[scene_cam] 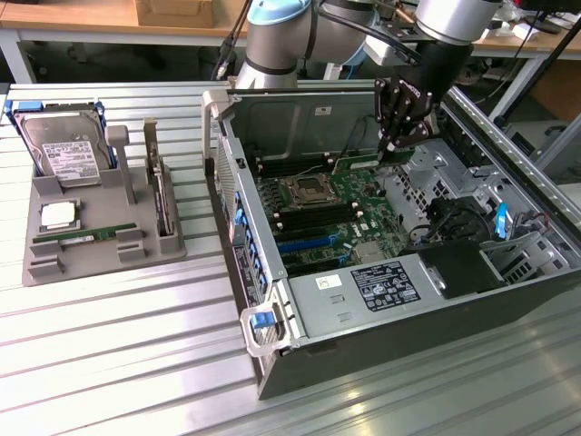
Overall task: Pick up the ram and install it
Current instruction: 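Insert the ram into the slot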
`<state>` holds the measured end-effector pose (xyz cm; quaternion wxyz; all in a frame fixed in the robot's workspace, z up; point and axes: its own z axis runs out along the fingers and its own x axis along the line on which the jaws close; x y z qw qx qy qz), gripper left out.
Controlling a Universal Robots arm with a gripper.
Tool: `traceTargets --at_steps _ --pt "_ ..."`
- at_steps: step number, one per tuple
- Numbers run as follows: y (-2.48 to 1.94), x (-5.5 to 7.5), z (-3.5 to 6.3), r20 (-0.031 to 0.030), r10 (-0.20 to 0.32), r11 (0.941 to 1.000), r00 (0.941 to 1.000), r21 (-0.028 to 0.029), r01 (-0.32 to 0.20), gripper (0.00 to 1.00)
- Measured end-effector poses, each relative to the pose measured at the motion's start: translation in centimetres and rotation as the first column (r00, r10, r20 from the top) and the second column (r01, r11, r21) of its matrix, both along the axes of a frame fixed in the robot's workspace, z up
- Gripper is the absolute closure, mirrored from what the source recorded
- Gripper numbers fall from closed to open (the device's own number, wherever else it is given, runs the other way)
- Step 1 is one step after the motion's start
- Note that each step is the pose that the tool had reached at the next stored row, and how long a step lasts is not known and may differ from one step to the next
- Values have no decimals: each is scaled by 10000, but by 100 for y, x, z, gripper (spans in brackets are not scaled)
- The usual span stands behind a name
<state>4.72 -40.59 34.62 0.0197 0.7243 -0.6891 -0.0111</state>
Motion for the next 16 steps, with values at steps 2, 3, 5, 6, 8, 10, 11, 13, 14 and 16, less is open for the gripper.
traceTargets --at_steps 2,3,5,6,8,10,11,13,14,16 --pt "0 0 -17 0 0 10000 10000 0 0 87" --pt "0 0 -24 0 0 10000 10000 0 0 87" --pt "0 0 -39 0 0 10000 10000 0 0 87" --pt "0 0 -46 0 0 10000 10000 0 0 87" --pt "0 0 -62 0 0 10000 10000 0 0 87" --pt "0 0 -75 0 0 10000 10000 0 0 87" --pt "0 0 -82 0 0 10000 10000 0 0 87" --pt "0 0 -95 0 0 10000 10000 -1 0 87" --pt "0 0 -101 0 0 10000 10000 0 0 87" --pt "0 0 -118 0 0 10000 10000 0 0 87"
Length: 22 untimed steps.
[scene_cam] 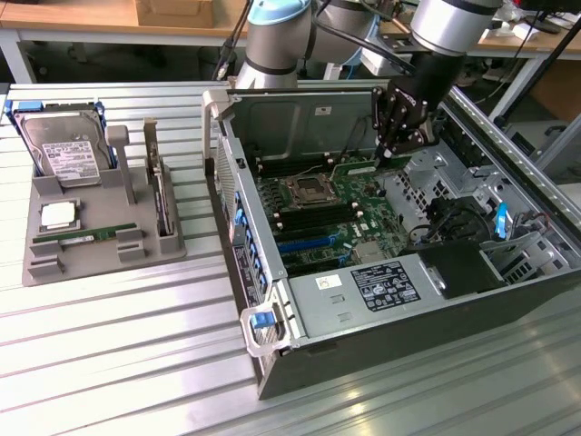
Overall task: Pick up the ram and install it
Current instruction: 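Insert the ram into the slot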
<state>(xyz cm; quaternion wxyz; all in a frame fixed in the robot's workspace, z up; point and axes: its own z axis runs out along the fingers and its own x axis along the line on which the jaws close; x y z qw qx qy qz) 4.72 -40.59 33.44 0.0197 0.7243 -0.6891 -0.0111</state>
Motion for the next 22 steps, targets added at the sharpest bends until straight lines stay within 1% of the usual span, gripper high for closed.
traceTargets --at_steps 13,22 --pt "0 0 -103 0 0 10000 10000 0 0 87" --pt "0 0 -138 0 0 10000 10000 -1 0 87"
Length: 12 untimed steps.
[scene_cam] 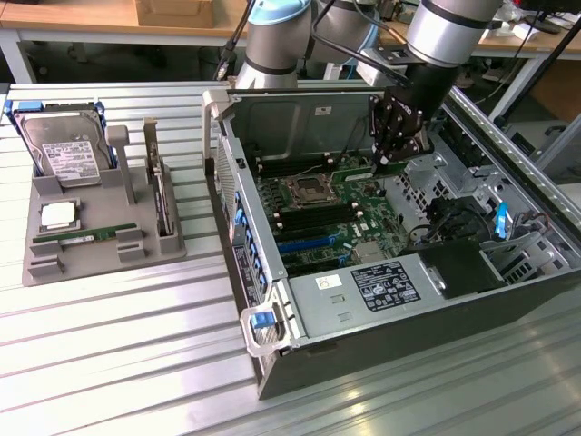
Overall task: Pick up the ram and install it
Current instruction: 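Insert the ram into the slot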
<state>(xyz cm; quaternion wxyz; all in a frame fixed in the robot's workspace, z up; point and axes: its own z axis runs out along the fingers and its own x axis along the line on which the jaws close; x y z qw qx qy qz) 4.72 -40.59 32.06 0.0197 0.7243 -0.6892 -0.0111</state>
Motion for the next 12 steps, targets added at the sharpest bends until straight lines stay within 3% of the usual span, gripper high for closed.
traceTargets --at_steps 12 --pt "0 0 -101 0 0 10000 10000 0 0 87"
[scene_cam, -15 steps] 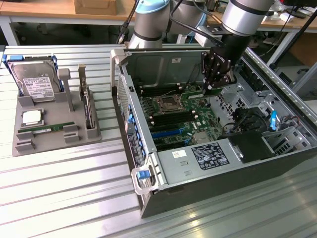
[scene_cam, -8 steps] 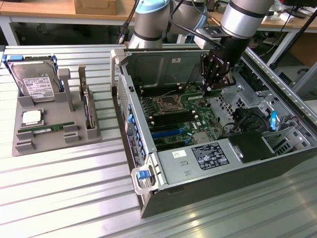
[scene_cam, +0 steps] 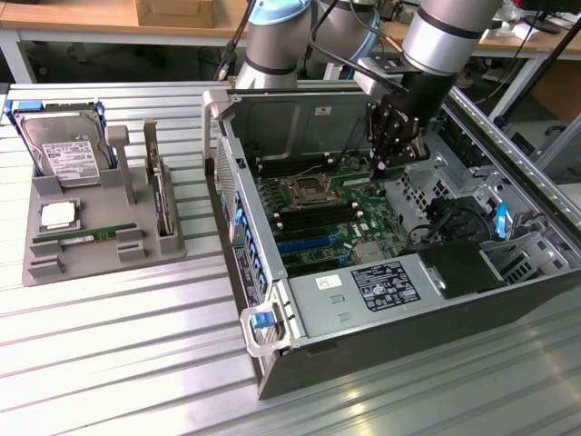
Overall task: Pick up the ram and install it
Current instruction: 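Insert the ram into the slot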
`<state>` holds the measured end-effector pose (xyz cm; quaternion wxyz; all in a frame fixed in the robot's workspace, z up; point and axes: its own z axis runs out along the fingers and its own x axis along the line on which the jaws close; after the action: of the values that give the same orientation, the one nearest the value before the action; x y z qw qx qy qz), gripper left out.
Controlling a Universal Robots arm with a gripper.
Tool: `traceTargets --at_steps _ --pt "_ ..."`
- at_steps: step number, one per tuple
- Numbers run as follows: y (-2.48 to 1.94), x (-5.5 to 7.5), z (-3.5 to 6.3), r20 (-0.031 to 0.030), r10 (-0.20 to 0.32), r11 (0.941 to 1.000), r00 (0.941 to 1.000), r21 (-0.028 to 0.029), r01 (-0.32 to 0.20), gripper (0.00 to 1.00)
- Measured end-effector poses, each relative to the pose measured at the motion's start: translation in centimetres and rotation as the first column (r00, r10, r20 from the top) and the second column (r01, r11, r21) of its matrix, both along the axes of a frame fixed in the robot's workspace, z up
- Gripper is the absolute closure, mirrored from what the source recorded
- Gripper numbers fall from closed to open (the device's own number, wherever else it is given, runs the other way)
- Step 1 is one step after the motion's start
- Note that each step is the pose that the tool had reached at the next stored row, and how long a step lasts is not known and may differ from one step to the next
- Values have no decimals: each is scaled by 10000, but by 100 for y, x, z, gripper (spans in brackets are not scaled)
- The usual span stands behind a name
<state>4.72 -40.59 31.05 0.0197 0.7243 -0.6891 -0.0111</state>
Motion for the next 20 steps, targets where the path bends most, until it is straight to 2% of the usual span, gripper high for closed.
traceTargets --at_steps 20 --pt "0 0 -130 0 0 10000 10000 0 0 87"
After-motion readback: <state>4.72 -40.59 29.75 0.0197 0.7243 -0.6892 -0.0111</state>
